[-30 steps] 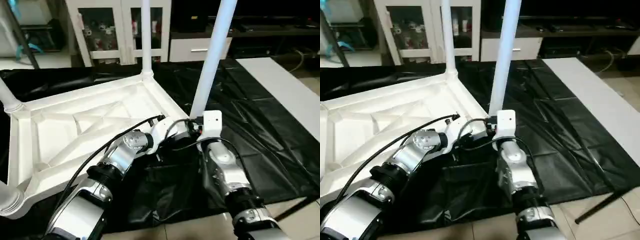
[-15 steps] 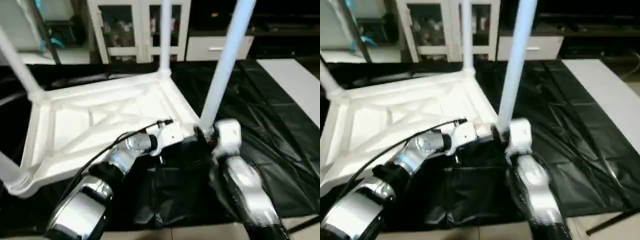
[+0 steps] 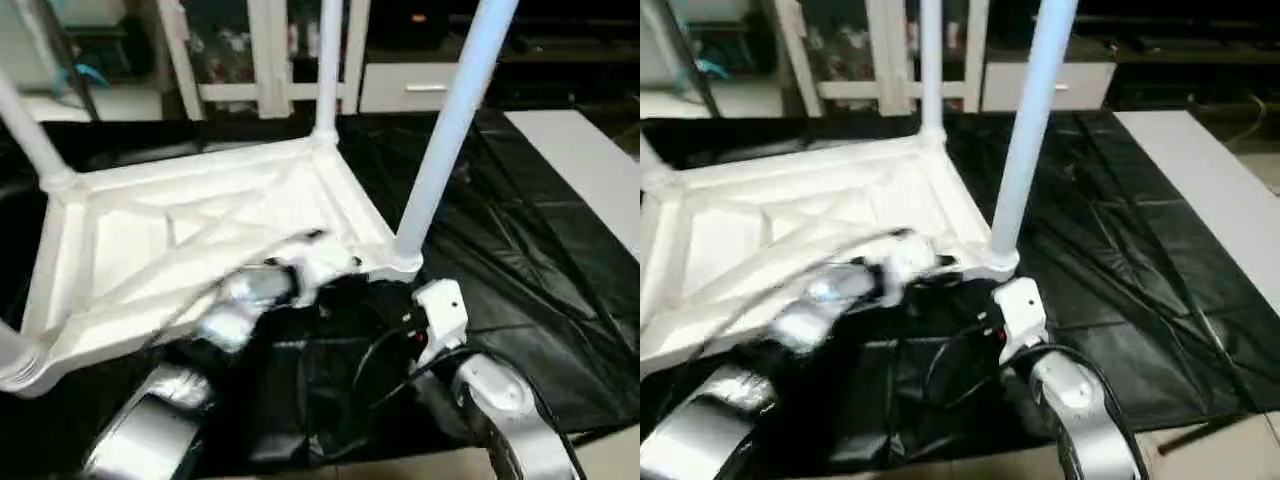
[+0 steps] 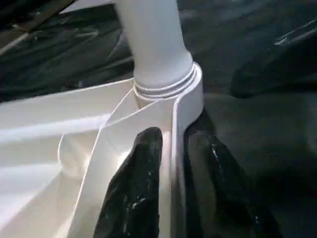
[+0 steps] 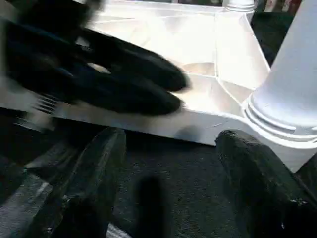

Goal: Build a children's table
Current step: Rotate leg to tighten

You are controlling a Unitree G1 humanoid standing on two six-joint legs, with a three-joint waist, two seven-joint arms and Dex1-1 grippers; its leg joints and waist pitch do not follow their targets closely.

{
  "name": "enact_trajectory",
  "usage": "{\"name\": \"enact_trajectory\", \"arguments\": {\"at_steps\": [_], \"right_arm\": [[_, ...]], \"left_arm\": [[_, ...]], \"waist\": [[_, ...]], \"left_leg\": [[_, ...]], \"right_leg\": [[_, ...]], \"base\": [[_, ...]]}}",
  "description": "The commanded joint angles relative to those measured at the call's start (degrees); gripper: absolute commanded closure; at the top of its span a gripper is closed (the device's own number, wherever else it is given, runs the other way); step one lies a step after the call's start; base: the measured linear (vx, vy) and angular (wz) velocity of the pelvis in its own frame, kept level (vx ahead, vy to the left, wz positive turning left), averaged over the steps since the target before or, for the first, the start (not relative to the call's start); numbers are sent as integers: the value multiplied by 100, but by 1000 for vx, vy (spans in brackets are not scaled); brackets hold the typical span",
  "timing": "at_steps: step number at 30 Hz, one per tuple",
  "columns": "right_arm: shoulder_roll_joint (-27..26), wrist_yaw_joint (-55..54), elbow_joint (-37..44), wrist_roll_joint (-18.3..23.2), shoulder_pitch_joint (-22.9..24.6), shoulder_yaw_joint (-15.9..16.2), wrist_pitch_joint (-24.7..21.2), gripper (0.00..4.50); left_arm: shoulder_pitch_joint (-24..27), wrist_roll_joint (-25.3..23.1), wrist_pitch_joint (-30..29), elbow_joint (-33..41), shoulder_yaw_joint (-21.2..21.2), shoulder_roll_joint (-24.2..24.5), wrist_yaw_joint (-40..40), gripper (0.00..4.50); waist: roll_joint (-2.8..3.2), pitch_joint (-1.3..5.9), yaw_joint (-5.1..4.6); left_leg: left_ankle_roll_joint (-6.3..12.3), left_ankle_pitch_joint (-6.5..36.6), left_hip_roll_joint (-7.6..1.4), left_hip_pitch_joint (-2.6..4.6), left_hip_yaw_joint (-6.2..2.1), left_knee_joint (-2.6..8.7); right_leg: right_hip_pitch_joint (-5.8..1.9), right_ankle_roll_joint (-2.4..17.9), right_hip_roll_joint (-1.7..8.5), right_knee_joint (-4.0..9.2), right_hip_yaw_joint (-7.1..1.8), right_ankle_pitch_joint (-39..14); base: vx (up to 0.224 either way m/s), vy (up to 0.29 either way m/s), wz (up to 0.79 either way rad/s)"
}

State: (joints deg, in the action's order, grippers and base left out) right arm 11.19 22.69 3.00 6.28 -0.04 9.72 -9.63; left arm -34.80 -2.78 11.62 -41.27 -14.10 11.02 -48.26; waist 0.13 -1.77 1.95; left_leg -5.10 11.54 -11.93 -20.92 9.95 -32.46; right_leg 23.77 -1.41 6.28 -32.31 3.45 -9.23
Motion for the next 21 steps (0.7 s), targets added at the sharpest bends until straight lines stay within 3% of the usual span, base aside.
{"name": "enact_trajectory", "arguments": {"at_steps": [1,2,3,4,5,6,9,10,14,15,16,17,21], "right_arm": [[72,18,54,-32,-53,-11,-92,129],[137,123,74,30,-96,-37,-107,129],[145,137,75,38,-103,-41,-108,129],[169,185,78,72,-142,-58,-134,129],[179,207,80,88,-168,-67,-156,129],[204,295,63,85,-243,-45,-158,129],[226,351,37,77,-289,-35,-145,129],[239,361,1,66,-320,-56,-153,129],[247,347,5,76,-346,-49,-182,129],[231,337,-31,67,-358,-34,-159,129],[215,324,-58,47,-363,-31,-140,129],[211,317,-63,31,-365,-30,-137,129],[172,302,4,40,-290,-72,-148,129]], "left_arm": [[166,350,-438,488,142,189,-424,300],[499,636,-980,1147,66,540,-987,298],[544,673,-1057,1236,53,590,-1065,298],[730,800,-1360,1594,-25,847,-1399,282],[840,872,-1537,1804,-73,1012,-1598,269],[997,769,-1797,1979,-136,1338,-1819,262],[1033,537,-1809,1905,-157,1492,-1789,230],[1011,229,-1752,1763,-139,1531,-1576,230],[970,-79,-1656,1629,-178,1598,-1274,188],[908,-162,-1576,1526,-167,1588,-960,178],[856,-232,-1563,1491,-156,1582,-637,173],[799,-288,-1575,1433,-137,1559,-398,168],[508,-578,-1397,1040,4,1369,393,140]], "waist": [[-25,378,19],[-79,369,16],[-58,363,33],[-132,307,21],[-100,311,35],[-52,281,32],[-47,242,17],[-48,244,33],[-66,247,43],[-45,243,35],[29,247,48],[-18,233,30],[-65,225,37]], "left_leg": [[733,-79,-45,36,54,247],[828,-152,-31,23,70,235],[847,-169,-47,31,68,237],[859,207,-61,31,101,261],[802,322,-82,28,81,280],[680,540,-103,63,87,316],[326,1005,-94,100,86,358],[232,1067,-100,114,83,371],[81,1114,-89,75,59,382],[44,1193,-70,57,54,381],[4,1267,-69,64,42,383],[-8,1374,-68,56,51,390],[-60,1746,-46,53,29,389]], "right_leg": [[-334,1651,73,68,-159,710],[-326,1668,59,71,-157,813],[-335,1719,86,39,-162,834],[-303,1655,86,89,-163,275],[-328,1647,117,63,-173,78],[-285,1574,104,111,-173,-288],[-268,1324,77,165,-187,-759],[-265,1289,78,173,-193,-781],[-298,1169,85,158,-204,-780],[-299,1120,84,171,-208,-836],[-297,1118,87,161,-208,-860],[-293,1091,81,196,-212,-953],[-267,824,84,271,-220,-1783]], "base": [[65,9,1],[0,0,0],[56,-2,1],[0,0,0],[0,0,0],[0,0,0],[0,0,0],[0,0,0],[0,0,0],[0,0,0],[0,0,0],[0,0,0],[0,0,0]]}}
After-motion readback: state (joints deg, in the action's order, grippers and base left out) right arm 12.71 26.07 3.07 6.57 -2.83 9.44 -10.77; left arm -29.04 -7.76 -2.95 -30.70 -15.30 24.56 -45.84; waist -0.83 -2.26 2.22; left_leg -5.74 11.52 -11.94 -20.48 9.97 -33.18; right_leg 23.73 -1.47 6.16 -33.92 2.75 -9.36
